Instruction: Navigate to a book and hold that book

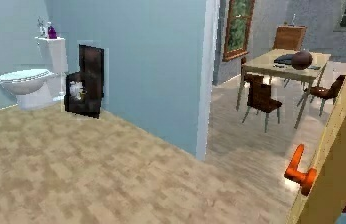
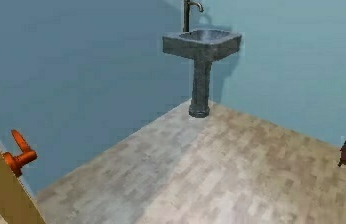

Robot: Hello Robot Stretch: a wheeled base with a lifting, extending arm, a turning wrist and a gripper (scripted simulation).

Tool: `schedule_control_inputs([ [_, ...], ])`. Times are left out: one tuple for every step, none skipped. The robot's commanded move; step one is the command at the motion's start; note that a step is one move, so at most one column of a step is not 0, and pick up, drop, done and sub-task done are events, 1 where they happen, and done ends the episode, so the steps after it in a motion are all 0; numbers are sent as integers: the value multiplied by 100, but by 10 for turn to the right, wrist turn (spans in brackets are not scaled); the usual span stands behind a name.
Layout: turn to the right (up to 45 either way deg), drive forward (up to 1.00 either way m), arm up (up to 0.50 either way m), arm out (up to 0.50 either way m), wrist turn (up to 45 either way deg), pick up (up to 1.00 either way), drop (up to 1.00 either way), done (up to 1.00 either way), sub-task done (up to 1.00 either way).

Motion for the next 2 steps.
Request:
schedule_control_inputs([
  [-210, 0, 0, 0, 0, 0, 0, 0, 0],
  [0, 30, 0, 0, 0, 0, 0, 0, 0],
])
